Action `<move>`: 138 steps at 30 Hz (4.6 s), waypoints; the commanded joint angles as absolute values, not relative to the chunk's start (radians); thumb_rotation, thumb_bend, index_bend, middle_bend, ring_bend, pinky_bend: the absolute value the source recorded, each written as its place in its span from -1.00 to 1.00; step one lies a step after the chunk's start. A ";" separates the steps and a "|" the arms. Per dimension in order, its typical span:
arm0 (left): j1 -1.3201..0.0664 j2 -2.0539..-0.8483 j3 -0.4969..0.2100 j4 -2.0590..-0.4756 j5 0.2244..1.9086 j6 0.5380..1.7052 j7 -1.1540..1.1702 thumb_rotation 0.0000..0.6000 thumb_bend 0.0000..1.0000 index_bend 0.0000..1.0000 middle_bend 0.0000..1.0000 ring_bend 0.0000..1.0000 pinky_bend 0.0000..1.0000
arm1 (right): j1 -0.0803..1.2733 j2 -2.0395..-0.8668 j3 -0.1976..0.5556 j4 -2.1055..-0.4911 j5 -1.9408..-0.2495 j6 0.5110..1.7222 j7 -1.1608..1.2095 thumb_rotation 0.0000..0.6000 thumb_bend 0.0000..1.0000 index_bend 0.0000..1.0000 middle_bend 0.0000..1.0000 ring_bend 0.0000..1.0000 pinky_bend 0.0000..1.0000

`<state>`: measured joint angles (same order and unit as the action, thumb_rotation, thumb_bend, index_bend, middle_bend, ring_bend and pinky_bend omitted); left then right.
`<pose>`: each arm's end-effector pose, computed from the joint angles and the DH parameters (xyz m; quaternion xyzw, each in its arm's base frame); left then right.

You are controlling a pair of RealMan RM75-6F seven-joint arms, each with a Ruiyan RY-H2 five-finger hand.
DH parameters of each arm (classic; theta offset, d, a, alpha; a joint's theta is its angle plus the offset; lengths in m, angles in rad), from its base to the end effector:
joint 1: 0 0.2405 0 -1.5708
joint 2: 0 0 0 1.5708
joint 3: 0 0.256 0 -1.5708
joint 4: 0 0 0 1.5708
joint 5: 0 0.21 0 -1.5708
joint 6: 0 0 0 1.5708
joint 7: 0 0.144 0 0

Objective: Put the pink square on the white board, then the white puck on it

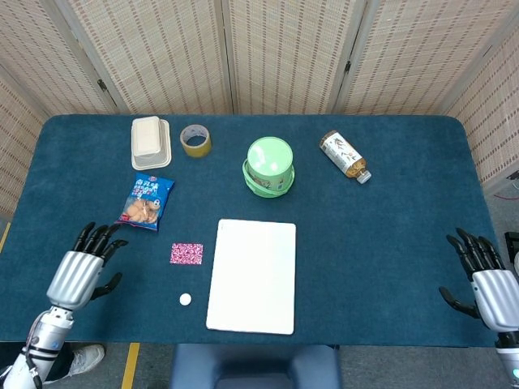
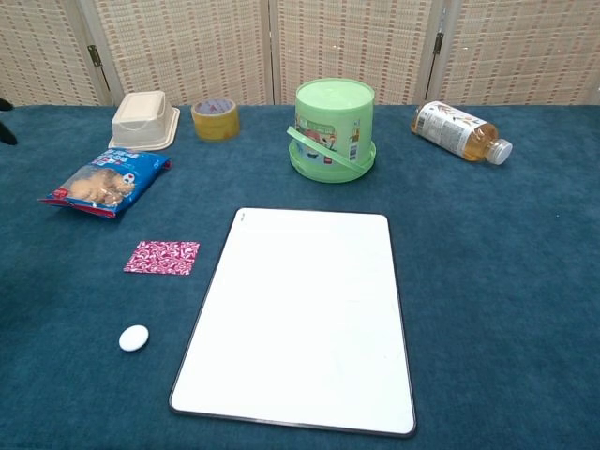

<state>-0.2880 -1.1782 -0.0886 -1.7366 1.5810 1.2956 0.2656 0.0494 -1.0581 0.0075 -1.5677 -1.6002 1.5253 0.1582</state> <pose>-0.2289 0.2344 0.1076 -0.7091 -0.3013 -0.3963 0.4993 -0.3181 -0.1613 0.1766 0.6061 -0.3955 0.4090 0.5558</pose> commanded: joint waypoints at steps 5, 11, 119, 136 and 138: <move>-0.430 -1.255 -0.134 -1.743 1.528 1.126 0.381 1.00 -0.25 -0.43 -0.74 -0.82 -1.00 | 0.039 -1.054 0.005 -1.571 -1.603 1.540 0.156 1.00 -0.43 -0.98 -0.92 -0.91 -1.00; -0.508 -1.328 -0.151 -1.733 1.424 1.021 0.502 1.00 -0.25 -0.45 -0.75 -0.87 -1.00 | 0.034 -1.051 0.004 -1.574 -1.601 1.542 0.154 1.00 -0.43 -0.98 -0.92 -0.91 -1.00; -0.865 -1.681 -0.068 -1.683 1.010 1.020 0.848 1.00 -0.25 -0.33 -0.85 -0.97 -1.00 | 0.025 -1.070 0.014 -1.520 -1.561 1.514 0.198 1.00 -0.43 -0.98 -0.92 -0.91 -1.00; -0.814 -1.566 0.007 -1.785 1.120 1.091 0.812 1.00 -0.27 -0.30 -0.85 -0.99 -1.00 | 0.029 -1.073 0.017 -1.521 -1.568 1.515 0.198 1.00 -0.43 -0.98 -0.92 -0.91 -1.00; -0.796 -1.539 0.028 -1.794 1.156 1.103 0.791 1.00 -0.27 -0.27 -0.85 -0.99 -1.00 | 0.030 -1.074 0.016 -1.522 -1.570 1.514 0.196 1.00 -0.43 -0.98 -0.92 -0.91 -1.00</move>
<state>-0.8130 -1.5577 0.0094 -1.7819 1.1306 1.0906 0.8095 0.0300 -1.0737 0.0163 -1.5222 -1.5702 1.5137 0.1958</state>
